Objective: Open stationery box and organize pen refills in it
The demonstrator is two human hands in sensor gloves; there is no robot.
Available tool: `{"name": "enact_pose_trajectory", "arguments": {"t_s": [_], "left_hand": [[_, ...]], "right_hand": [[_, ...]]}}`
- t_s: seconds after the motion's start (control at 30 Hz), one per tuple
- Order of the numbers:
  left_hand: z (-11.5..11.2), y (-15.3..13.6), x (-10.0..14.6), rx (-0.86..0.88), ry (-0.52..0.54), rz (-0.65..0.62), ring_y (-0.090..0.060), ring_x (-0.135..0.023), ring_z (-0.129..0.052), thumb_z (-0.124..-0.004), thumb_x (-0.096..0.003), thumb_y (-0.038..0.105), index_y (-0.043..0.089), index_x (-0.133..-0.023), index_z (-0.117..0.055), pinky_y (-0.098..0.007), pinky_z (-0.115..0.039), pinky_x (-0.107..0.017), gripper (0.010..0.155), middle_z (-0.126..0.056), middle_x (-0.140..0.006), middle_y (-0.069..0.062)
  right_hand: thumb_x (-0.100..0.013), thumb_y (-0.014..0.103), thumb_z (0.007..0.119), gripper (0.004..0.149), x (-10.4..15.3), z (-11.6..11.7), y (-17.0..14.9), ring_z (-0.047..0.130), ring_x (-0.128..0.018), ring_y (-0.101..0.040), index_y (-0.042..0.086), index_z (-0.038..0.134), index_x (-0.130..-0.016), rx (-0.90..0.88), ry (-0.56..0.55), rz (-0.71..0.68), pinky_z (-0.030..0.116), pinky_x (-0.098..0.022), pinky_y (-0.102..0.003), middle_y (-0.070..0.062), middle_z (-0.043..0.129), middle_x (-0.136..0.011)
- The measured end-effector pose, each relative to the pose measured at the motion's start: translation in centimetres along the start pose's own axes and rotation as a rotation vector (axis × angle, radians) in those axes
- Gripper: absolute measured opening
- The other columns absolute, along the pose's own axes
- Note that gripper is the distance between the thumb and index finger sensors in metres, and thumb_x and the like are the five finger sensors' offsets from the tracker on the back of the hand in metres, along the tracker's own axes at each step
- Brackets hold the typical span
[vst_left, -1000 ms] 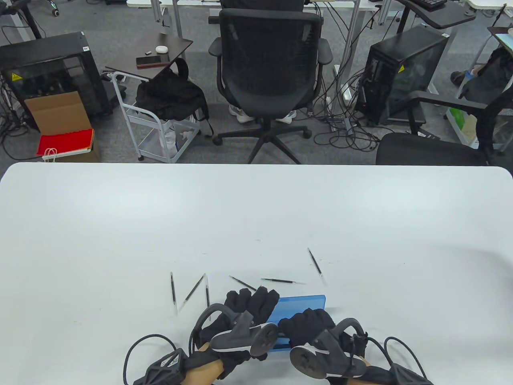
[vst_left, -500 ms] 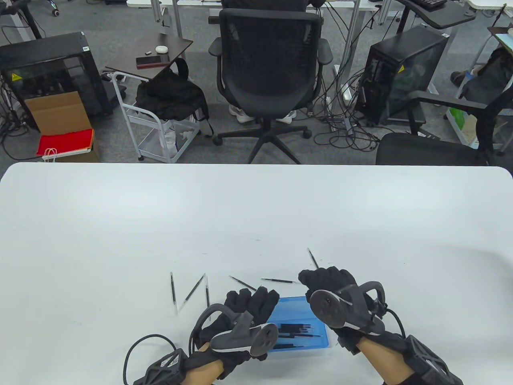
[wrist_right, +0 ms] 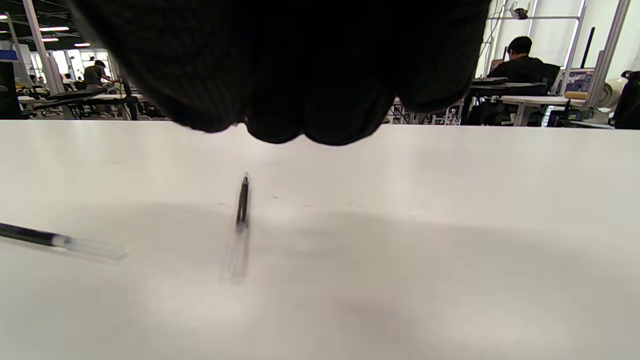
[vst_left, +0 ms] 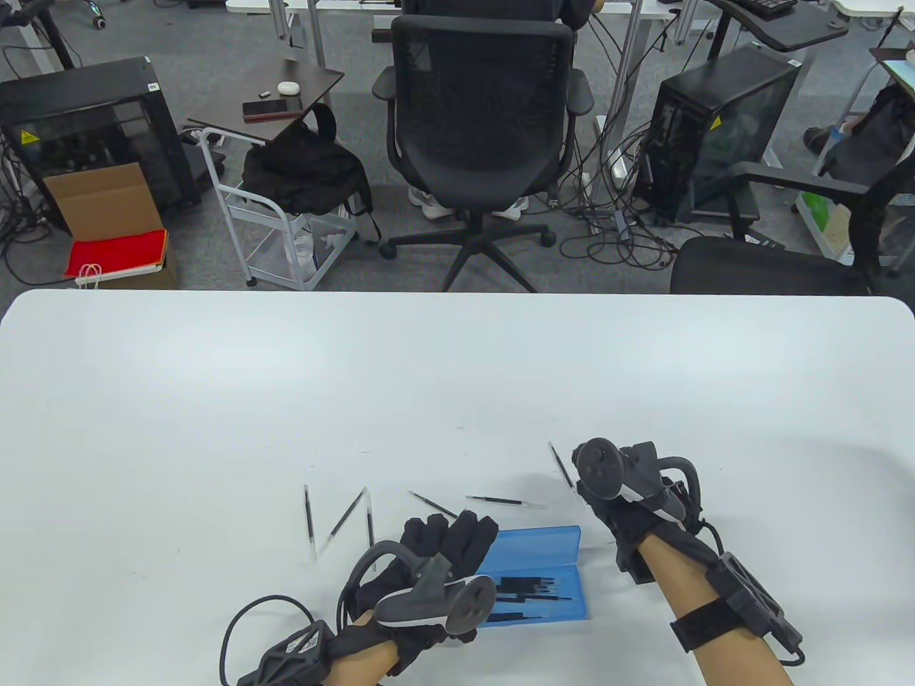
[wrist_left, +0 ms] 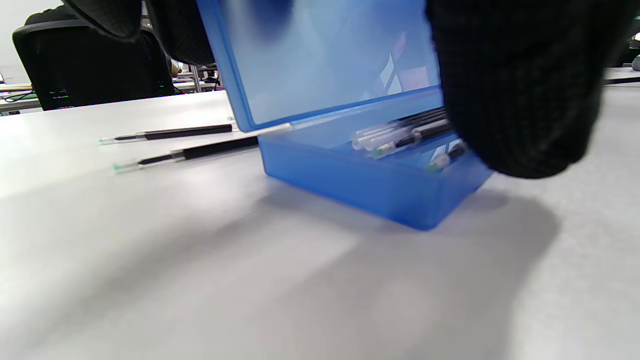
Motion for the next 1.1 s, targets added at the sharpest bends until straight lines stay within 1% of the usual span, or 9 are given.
{"name": "enact_pose_trajectory", "arguments": {"t_s": [0.17,0.37,0.43,0.53,0.67,1.1], "left_hand": [[0.0,0.0,0.0,0.006,0.0,-0.001,-0.057,-0.106,-0.055,-0.089,-0.0327,0.067,0.012,-0.116,-0.008,-0.072,-0.051,-0.075,0.128,-0.024,-0.125,-0.02],[0.0,0.0,0.0,0.009,0.001,-0.003,-0.056,-0.106,-0.054,-0.089,-0.0328,0.067,0.012,-0.116,-0.008,-0.072,-0.051,-0.075,0.128,-0.024,-0.125,-0.02],[0.0,0.0,0.0,0.009,0.001,-0.003,-0.056,-0.106,-0.055,-0.089,-0.0329,0.067,0.012,-0.116,-0.008,-0.072,-0.051,-0.075,0.128,-0.024,-0.125,-0.02],[0.0,-0.1,0.0,0.009,0.001,-0.003,-0.056,-0.106,-0.055,-0.089,-0.0328,0.067,0.012,-0.116,-0.009,-0.072,-0.051,-0.075,0.128,-0.024,-0.125,-0.02],[0.0,-0.1,0.0,0.01,0.0,-0.003,-0.056,-0.106,-0.055,-0.089,-0.0328,0.067,0.012,-0.116,-0.009,-0.072,-0.051,-0.075,0.128,-0.024,-0.125,-0.02],[0.0,-0.1,0.0,0.01,0.0,-0.002,-0.056,-0.106,-0.055,-0.089,-0.0329,0.067,0.013,-0.116,-0.008,-0.072,-0.051,-0.075,0.128,-0.024,-0.125,-0.02]], "right_hand": [[-0.045,0.039,0.091,0.056,-1.3,1.9,0.1,0.102,-0.066,-0.028,0.021,0.078,-0.096,0.017,0.023,0.043,0.081,-0.062,-0.054,-0.004,0.101,-0.08],[-0.044,0.042,0.091,0.057,-2.0,3.5,0.5,0.104,-0.063,-0.029,0.02,0.08,-0.095,0.064,0.037,0.08,0.082,-0.061,-0.054,-0.006,0.103,-0.079],[-0.043,0.042,0.091,0.057,-2.0,3.6,0.7,0.104,-0.062,-0.029,0.019,0.08,-0.095,0.064,0.014,0.088,0.082,-0.06,-0.054,-0.005,0.104,-0.077],[-0.044,0.04,0.091,0.055,-2.1,3.6,1.0,0.105,-0.062,-0.029,0.019,0.08,-0.094,0.074,0.022,0.104,0.083,-0.059,-0.054,-0.006,0.104,-0.077],[-0.044,0.041,0.091,0.056,-2.2,3.7,1.2,0.105,-0.061,-0.029,0.019,0.08,-0.094,0.085,0.027,0.115,0.083,-0.059,-0.054,-0.006,0.104,-0.077],[-0.044,0.037,0.092,0.054,-2.8,4.1,2.2,0.106,-0.059,-0.028,0.017,0.081,-0.094,0.169,0.039,0.197,0.084,-0.058,-0.055,-0.005,0.104,-0.074]]}}
Point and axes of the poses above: the tracker on the back of each hand, its own y axis roughly to the thumb side, its own x axis roughly from the fingertips to the wrist, z = x × y, the point moved 1 cm from there along -x, roughly from the wrist to the fingertips
